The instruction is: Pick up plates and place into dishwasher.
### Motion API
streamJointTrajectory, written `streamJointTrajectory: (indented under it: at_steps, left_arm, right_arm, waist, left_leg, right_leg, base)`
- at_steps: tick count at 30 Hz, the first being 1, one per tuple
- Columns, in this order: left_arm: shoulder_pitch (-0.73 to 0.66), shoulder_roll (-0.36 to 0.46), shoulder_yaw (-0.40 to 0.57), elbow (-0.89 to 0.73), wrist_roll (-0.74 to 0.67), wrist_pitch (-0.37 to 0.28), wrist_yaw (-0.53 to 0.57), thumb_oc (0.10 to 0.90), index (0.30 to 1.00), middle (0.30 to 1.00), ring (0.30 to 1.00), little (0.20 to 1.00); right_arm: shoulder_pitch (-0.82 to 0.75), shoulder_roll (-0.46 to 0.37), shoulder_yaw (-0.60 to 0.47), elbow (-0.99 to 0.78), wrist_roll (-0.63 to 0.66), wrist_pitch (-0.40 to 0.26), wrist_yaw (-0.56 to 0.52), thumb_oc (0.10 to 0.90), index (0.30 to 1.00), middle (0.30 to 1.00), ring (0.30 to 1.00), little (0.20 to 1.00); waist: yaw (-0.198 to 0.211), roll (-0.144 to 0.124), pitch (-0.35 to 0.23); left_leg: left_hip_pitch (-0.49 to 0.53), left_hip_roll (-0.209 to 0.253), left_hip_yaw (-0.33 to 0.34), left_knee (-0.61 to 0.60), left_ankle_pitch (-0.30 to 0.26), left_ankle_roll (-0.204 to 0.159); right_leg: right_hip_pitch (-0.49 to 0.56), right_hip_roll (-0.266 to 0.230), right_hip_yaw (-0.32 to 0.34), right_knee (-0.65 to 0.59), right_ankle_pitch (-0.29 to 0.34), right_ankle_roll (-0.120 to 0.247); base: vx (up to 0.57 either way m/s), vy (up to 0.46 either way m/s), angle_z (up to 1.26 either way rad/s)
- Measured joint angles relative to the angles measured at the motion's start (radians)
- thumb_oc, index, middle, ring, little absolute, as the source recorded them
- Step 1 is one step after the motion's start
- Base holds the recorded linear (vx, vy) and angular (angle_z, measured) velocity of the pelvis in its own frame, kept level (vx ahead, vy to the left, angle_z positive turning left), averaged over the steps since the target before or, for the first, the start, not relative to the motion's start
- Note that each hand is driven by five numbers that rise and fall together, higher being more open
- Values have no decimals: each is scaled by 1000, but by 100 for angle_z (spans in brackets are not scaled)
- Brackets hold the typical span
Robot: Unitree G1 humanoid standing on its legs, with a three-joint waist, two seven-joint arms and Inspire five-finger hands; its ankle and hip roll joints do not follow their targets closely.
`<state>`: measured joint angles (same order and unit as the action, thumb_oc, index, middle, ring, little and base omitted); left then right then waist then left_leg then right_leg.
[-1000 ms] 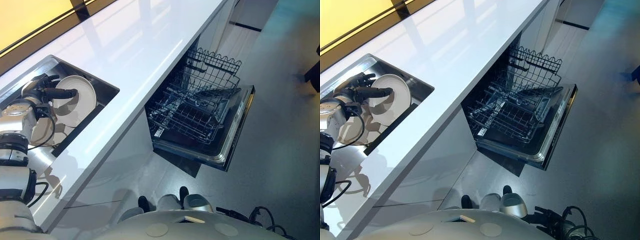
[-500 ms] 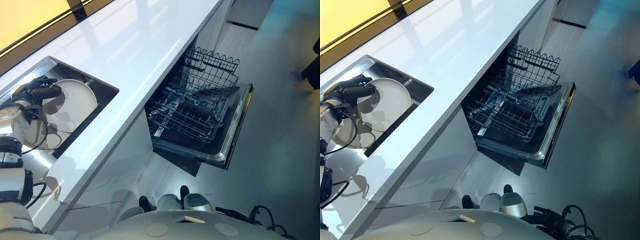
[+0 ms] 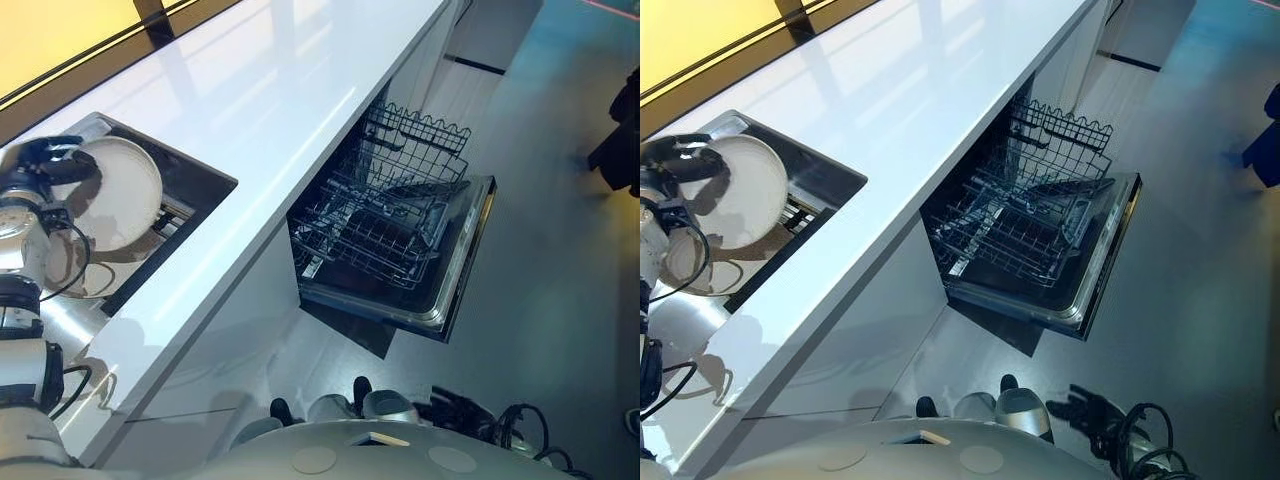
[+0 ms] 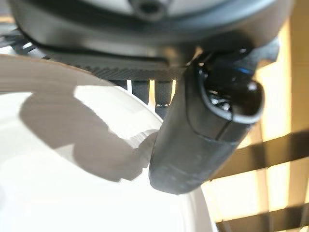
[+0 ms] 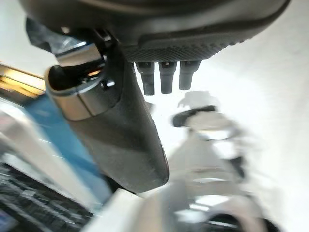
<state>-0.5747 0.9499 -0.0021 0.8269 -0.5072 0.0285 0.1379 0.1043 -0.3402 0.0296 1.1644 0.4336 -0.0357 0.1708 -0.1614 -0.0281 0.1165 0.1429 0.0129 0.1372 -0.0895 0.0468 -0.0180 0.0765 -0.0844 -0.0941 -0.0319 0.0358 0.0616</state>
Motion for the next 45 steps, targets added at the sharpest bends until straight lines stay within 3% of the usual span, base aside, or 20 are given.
streamJointTrajectory:
  at_steps: [3, 9, 14, 17, 18, 19, 22, 24, 31, 36, 45]
  left_arm:
    - [1, 7, 9, -56, 19, -40, 67, 100, 300, 300, 300, 200]
    - [5, 18, 17, -184, 43, -136, 155, 100, 300, 300, 300, 200]
    - [70, 47, 36, -397, 57, -166, 203, 100, 300, 300, 300, 200]
    - [109, 44, 43, -552, 58, -171, 223, 100, 300, 300, 300, 200]
    - [126, 36, 51, -600, 58, -173, 224, 100, 300, 300, 300, 200]
    - [143, 23, 66, -628, 59, -174, 227, 100, 300, 300, 300, 200]
    - [172, -39, 79, -693, 90, -204, 225, 100, 300, 300, 300, 200]
    - [196, -105, 82, -694, 153, -244, 225, 100, 300, 300, 300, 200]
    - [253, -236, 24, -694, 404, -335, 260, 100, 300, 300, 300, 200]
    - [253, -276, -64, -694, 556, -360, 311, 100, 300, 300, 300, 200]
    - [222, -275, -203, -679, 707, -363, 415, 100, 300, 300, 300, 200]
  right_arm:
    - [-4, 2, -44, 0, 4, -12, -74, 800, 900, 900, 900, 900]
    - [1, -3, -154, -8, -4, -11, -399, 800, 900, 900, 900, 900]
    - [31, -10, -233, -199, -25, -24, -715, 800, 900, 900, 900, 900]
    - [40, -44, -252, -414, -96, -74, -838, 720, 832, 832, 832, 820]
    - [39, -66, -254, -521, -127, -85, -846, 641, 764, 764, 764, 741]
    - [42, -79, -253, -601, -131, -84, -844, 641, 764, 764, 764, 741]
    - [-14, -143, -238, -840, -177, -157, -724, 800, 900, 900, 900, 900]
    - [-77, -187, -195, -957, -134, -184, -541, 800, 900, 900, 900, 900]
    - [-254, -206, 17, -1183, -25, -196, -229, 800, 900, 900, 900, 900]
    - [-389, -198, 147, -1273, 92, -96, -92, 800, 900, 900, 900, 900]
    - [-505, -183, 244, -1289, 410, 96, -61, 800, 900, 900, 900, 900]
  waist:
    - [5, -3, -2]
    - [4, -5, -4]
    - [-14, -3, -5]
    - [-28, 4, -8]
    - [-30, 10, -9]
    - [-33, 17, -8]
    - [-33, 44, -14]
    - [-24, 62, -25]
    - [20, 69, -33]
    - [42, 62, -37]
    - [46, 44, -43]
  left_leg:
    - [1, 0, 1, 0, 0, 0]
    - [0, 0, 2, 0, 0, 0]
    - [2, 0, 4, -3, 0, 0]
    - [4, 1, 6, -3, 0, 0]
    - [3, 2, 7, 0, 0, 1]
    - [4, 2, 9, -3, 0, 0]
    - [7, 5, 8, -4, 1, -1]
    - [5, 9, 7, -4, 2, -4]
    - [-2, 21, -6, -2, 10, -16]
    - [-14, 22, -21, 0, 12, -18]
    - [-33, 23, -51, 0, 20, -20]
  right_leg:
    - [0, 0, 0, -1, 0, 0]
    - [0, 0, 2, -1, 0, 0]
    - [0, 0, 8, 0, 0, 0]
    - [1, 1, 9, 1, 1, 0]
    - [1, 2, 12, 2, 3, 0]
    - [1, 2, 15, 0, 4, 0]
    - [1, 6, 22, -3, 10, -2]
    - [0, 11, 20, -5, 11, -5]
    - [16, 24, 2, -43, 26, -15]
    - [21, 25, -9, -57, 27, -16]
    - [21, 24, -35, -58, 26, -15]
  base:
    - [-96, -112, 0]
    - [-97, -78, -1]
    - [-107, -56, -3]
    - [-119, -58, -3]
    - [-104, -48, -6]
    - [-81, -35, -7]
    - [-94, -49, -4]
    - [-91, -49, 0]
    - [-54, -36, 7]
    - [-16, -32, 10]
    - [-9, -24, 11]
